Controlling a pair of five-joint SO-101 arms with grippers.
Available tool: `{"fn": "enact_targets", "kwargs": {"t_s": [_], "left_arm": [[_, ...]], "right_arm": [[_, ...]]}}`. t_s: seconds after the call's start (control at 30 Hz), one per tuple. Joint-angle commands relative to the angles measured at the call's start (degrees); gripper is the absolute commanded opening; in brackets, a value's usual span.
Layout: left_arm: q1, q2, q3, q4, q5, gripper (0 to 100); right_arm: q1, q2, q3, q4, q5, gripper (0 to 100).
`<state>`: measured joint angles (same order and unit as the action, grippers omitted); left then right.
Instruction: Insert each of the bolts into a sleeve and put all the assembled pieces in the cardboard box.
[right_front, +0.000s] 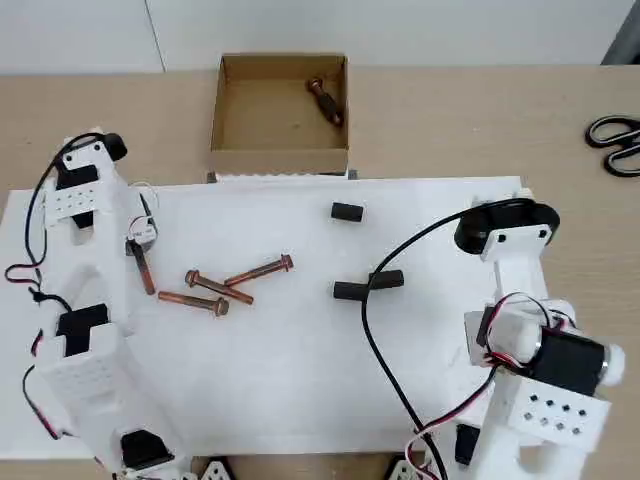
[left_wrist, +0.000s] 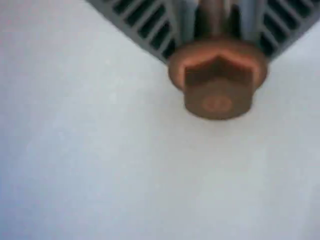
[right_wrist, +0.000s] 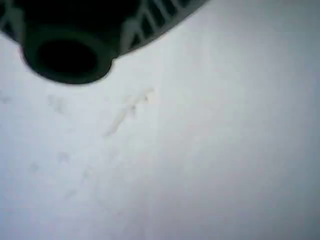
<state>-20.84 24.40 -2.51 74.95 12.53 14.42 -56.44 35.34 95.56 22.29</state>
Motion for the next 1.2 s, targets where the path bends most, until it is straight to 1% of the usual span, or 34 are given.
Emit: {"fn": "enact_targets", "kwargs": {"t_s": [0.0,0.17,0.3,0.47,0.63,0.7,0.77,0.93,1.03,1.1,1.17], "left_arm": [[-0.44,-0.18,-1.63,0.18,-0.35,1],[-0.35,-0.97,-2.42,2.64,-0.18,1],[0.09,-4.13,-7.25,10.02,-0.18,1],[0.88,-12.75,-12.35,16.62,-0.62,1],[4.75,-22.42,-12.70,21.89,-6.95,1],[6.95,-26.20,-12.70,23.65,-7.21,1],[8.97,-30.07,-12.70,24.18,-7.12,1],[15.30,-40.79,-11.21,23.91,-7.12,1],[19.34,-47.12,-5.85,23.65,-7.12,1],[20.75,-51.78,-1.01,21.10,-5.63,1],[21.01,-56.62,4.79,16.18,-2.29,1]], "right_arm": [[0.13,-0.66,-0.26,-1.01,-0.09,0.3],[0.13,-1.19,-0.70,-0.84,-0.09,0.3],[0.13,-1.27,-0.70,-0.84,0.00,0.3],[0.13,-1.27,-0.70,-0.84,0.09,0.4],[0.13,-2.15,-0.70,-0.75,-0.26,0.4],[0.13,-4.53,-0.53,-1.19,-0.26,0.4],[0.04,-7.69,-0.53,-1.63,-0.26,0.4],[-5.93,-17.80,0.53,-4.97,-0.62,0.2],[-11.03,-24.66,4.13,-9.36,-4.84,0.2],[-13.93,-29.49,7.65,-12.09,-7.74,0.2],[-17.19,-33.80,11.78,-14.20,-8.62,0.2]]}}
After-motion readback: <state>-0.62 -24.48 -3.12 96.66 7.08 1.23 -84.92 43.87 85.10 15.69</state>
